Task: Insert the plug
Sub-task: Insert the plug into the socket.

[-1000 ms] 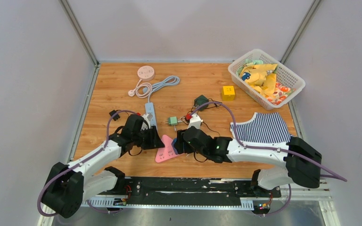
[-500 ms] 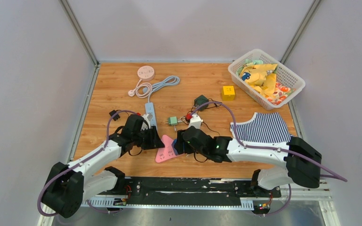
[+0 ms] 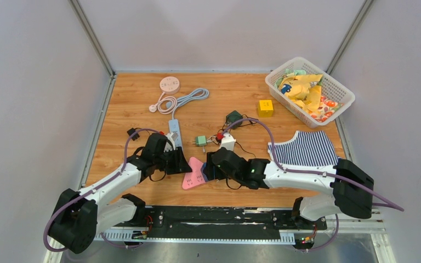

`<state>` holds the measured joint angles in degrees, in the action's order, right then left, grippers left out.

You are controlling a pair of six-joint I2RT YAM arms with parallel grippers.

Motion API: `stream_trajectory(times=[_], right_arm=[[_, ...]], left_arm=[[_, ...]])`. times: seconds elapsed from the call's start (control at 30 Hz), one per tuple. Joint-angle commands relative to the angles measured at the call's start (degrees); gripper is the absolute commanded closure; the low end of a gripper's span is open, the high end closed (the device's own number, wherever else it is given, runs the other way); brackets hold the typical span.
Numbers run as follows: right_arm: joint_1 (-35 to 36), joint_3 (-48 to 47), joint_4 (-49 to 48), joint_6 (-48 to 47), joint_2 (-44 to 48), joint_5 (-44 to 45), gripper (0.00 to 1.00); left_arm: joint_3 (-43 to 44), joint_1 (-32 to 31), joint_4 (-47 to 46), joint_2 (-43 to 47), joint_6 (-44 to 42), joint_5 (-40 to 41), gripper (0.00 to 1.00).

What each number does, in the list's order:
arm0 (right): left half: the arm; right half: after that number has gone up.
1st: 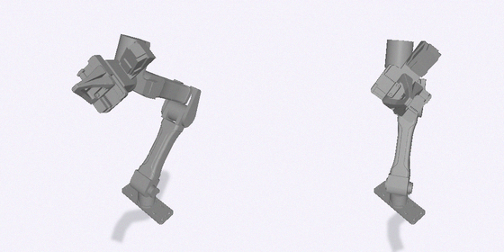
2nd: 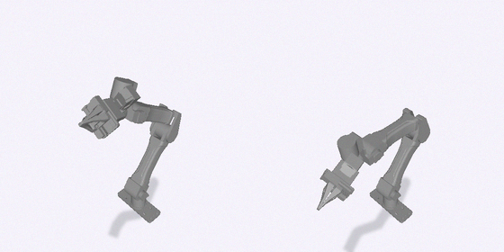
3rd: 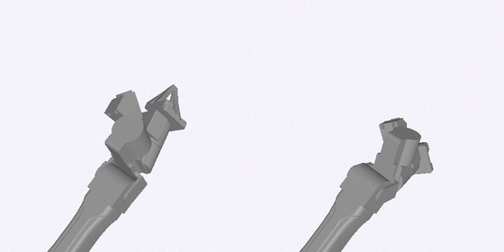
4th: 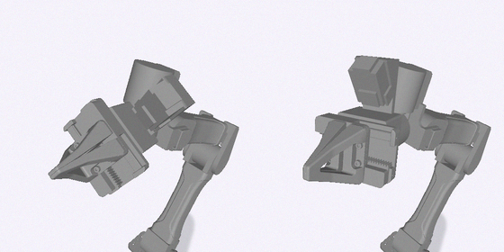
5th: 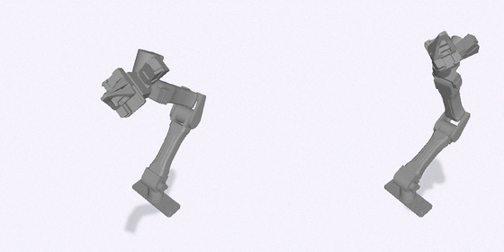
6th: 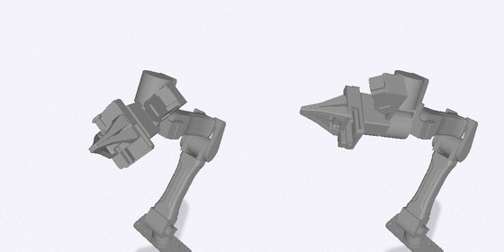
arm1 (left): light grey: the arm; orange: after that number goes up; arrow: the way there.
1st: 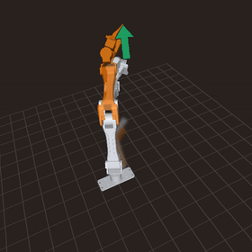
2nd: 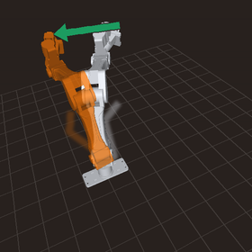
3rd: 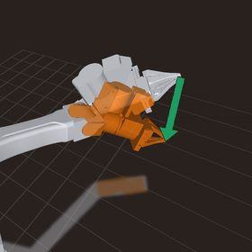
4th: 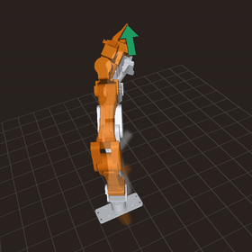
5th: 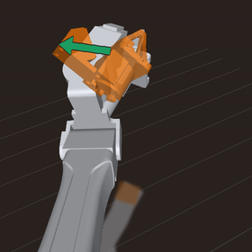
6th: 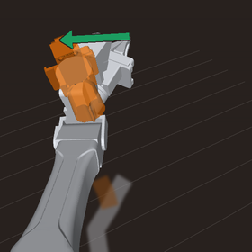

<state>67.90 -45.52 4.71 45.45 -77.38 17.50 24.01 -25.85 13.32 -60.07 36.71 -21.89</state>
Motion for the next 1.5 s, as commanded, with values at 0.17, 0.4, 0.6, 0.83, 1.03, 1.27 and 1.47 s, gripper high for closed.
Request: stream_trajectory(times=[0.17,0.4,0.6,0.83,1.03,1.27,1.47], right_arm=[[1.1,-2.67,4.59,-3.2,-0.05,4.65,1.0],[1.1,-2.3,3.51,-3.35,1.8,4.04,1.0],[1.1,-2.02,3.18,-3.03,2.36,3.76,1.0],[1.1,-1.48,3.75,-2.43,2.72,4.92,1.0],[1.09,-0.98,4.52,-1.78,1.87,5.11,1.0],[1.17,-0.83,4.43,-1.49,0.68,4.0,1.0],[1.19,-0.17,3.44,-1.15,0.18,3.28,1.0]], left_arm=[[-0.02,0.1,-1.1,-0.11,0.21,-0.79,0.57],[-0.02,0.09,-1.11,-0.33,0.21,-0.96,0.56],[-0.06,0.14,-1.38,-0.05,0.47,-1.41,0.56],[-0.37,0.09,-2.72,-0.08,1.26,-2.56,0.56],[-0.54,0.09,-3.16,-0.13,1.52,-2.81,0.56],[-0.63,0.09,-3.26,-0.49,1.44,-2.97,0.56],[-0.8,0.09,-3.63,-0.69,1.61,-3.05,0.56]])
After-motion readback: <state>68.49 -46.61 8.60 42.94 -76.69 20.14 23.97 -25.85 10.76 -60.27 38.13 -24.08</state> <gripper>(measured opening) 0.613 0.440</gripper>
